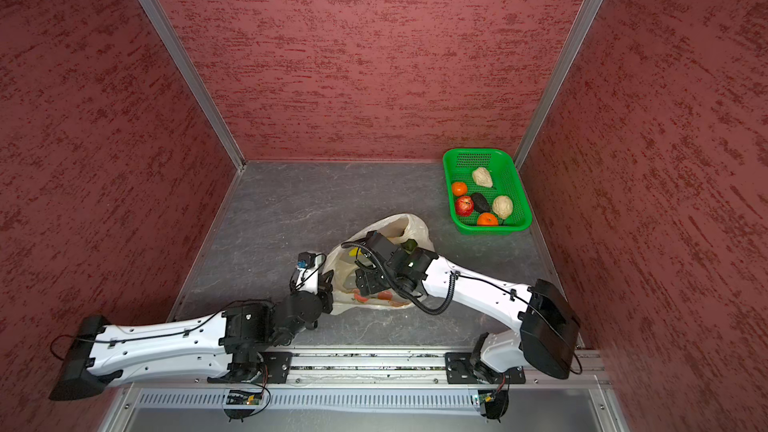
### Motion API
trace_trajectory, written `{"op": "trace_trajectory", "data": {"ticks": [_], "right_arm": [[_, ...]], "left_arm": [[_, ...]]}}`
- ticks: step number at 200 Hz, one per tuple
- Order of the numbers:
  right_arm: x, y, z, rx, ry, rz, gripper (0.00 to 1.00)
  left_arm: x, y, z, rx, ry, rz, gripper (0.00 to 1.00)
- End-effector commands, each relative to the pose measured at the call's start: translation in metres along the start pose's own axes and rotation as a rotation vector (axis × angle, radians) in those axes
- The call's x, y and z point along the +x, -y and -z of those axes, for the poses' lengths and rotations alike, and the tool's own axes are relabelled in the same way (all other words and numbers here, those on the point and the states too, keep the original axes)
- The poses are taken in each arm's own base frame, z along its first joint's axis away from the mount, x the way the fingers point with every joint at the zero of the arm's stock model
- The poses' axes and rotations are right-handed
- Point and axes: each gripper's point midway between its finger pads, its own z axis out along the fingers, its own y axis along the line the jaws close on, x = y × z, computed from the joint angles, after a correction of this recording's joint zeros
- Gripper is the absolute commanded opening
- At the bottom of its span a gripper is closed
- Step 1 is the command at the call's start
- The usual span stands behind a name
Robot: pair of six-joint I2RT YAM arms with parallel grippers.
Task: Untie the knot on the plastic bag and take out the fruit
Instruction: 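Lower the right gripper into the bag toward the green-yellow papaya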
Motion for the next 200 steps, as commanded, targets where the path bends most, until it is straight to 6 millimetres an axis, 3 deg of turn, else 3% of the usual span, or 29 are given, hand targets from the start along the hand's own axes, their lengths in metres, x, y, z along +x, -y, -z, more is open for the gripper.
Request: {"op": "trace_trajectory", "data": {"ticks": [1,22,49,98,134,200], "right_arm": [[-0.001,-0.007,-0.011,-0.029,0.006,0.043,0.85],[0.002,0.001,-0.032,-0.009,-0.020,0.028,0.86],[-0.017,0.015,-0.049,-0.021,0.024,-0.089,0.86],[-0.065,0.060,-0.043,0.180,0.180,-0.198,0.86],[-0.076,0.098,-0.040,0.291,0.221,-0.287,0.90],[-0.084,0.122,-0.051,0.355,0.215,-0.350,0.98]], "left_arm": [[-0.002,-0.006,0.001,-0.017,0.020,-0.008,0.00],[-0.001,-0.007,0.000,-0.020,0.019,-0.008,0.00],[0.004,-0.008,-0.001,-0.021,0.011,-0.009,0.00],[0.014,-0.008,-0.004,-0.015,-0.015,-0.010,0.00],[0.024,-0.001,-0.008,0.002,-0.040,-0.029,0.00],[0.024,0.007,-0.009,0.018,-0.035,-0.025,0.00]]}}
